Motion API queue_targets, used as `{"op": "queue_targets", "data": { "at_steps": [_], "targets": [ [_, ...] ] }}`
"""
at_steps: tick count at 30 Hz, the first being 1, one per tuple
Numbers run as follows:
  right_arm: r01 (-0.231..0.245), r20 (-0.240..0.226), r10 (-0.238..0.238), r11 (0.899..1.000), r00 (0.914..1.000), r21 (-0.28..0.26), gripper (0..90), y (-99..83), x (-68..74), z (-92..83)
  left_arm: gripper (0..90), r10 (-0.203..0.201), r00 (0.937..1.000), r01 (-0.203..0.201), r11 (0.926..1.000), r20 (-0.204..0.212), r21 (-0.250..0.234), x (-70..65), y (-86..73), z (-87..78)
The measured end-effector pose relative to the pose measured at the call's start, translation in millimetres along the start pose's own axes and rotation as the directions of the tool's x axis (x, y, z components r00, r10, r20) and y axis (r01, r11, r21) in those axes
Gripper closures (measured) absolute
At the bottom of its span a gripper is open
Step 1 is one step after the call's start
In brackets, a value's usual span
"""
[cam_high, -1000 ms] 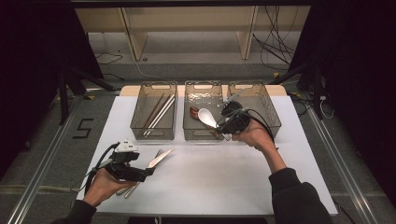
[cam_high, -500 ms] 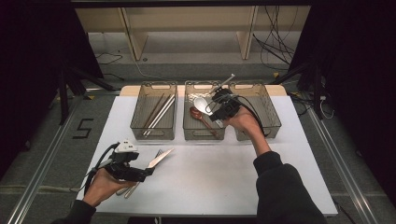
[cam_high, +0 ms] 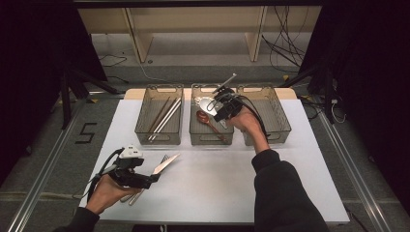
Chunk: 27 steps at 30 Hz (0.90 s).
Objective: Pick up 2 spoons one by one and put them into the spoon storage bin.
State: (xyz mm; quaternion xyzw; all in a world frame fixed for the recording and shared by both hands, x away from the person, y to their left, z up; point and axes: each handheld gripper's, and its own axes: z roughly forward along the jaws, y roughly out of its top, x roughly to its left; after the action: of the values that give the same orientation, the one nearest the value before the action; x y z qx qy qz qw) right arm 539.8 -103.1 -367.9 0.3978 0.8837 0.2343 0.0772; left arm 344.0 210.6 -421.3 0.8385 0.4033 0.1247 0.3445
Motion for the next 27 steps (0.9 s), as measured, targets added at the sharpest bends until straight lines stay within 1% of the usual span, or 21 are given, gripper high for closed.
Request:
{"op": "queue_targets", "data": {
  "at_steps": [8,10,11,12,14,15,17,22,25,27],
  "targets": [
    [-0.017,0.011,0.017,1.000,0.9998,0.019,76.7,4.0,-0.7,12.8,15.5,-0.003,1.0000,0.003,1.0000,0.001,0.001,-0.3,-0.3,0.3],
    [-0.013,0.023,0.013,1.000,0.9997,0.023,76.1,4.8,-1.0,17.0,15.5,-0.002,1.0000,0.002,1.0000,0.003,0.002,-1.0,-0.2,0.4],
    [-0.022,0.015,0.021,0.999,0.9997,0.029,75.5,5.0,-1.6,18.8,15.5,0.001,1.0000,-0.001,1.0000,0.004,0.004,-1.0,-0.2,0.3],
    [-0.023,0.013,0.023,0.999,0.9997,0.028,74.6,5.0,-2.5,20.9,15.5,-0.001,1.0000,0.001,1.0000,0.004,0.003,-1.0,-0.2,0.4],
    [-0.038,0.004,0.038,0.999,0.9993,0.025,66.3,5.6,-2.7,22.9,15.5,-0.002,1.0000,0.002,1.0000,0.003,0.002,-0.8,-0.3,0.4],
    [-0.039,-0.005,0.039,0.999,0.9992,0.024,64.6,6.1,-2.3,22.8,15.5,-0.001,1.0000,0.001,1.0000,0.002,0.003,-0.4,-0.4,0.2],
    [-0.030,-0.009,0.030,0.999,0.9995,0.017,64.5,6.3,-0.8,20.1,15.5,-0.002,1.0000,0.002,1.0000,0.000,0.002,-0.2,-0.7,0.1],
    [-0.018,-0.014,0.018,1.000,0.9997,-0.002,59.3,2.2,0.5,8.3,15.5,-0.003,1.0000,0.003,1.0000,-0.002,0.004,-0.2,-0.7,0.4],
    [0.001,-0.027,-0.002,1.000,0.9996,-0.022,54.7,-4.1,5.1,-1.9,15.5,-0.001,1.0000,0.001,1.0000,-0.006,0.010,1.3,-0.9,0.4],
    [0.026,-0.027,-0.026,0.999,0.9993,-0.033,52.3,-10.4,9.3,-10.1,15.5,-0.005,0.9999,0.005,0.9999,-0.010,0.013,2.2,-1.2,0.2]
  ]
}}
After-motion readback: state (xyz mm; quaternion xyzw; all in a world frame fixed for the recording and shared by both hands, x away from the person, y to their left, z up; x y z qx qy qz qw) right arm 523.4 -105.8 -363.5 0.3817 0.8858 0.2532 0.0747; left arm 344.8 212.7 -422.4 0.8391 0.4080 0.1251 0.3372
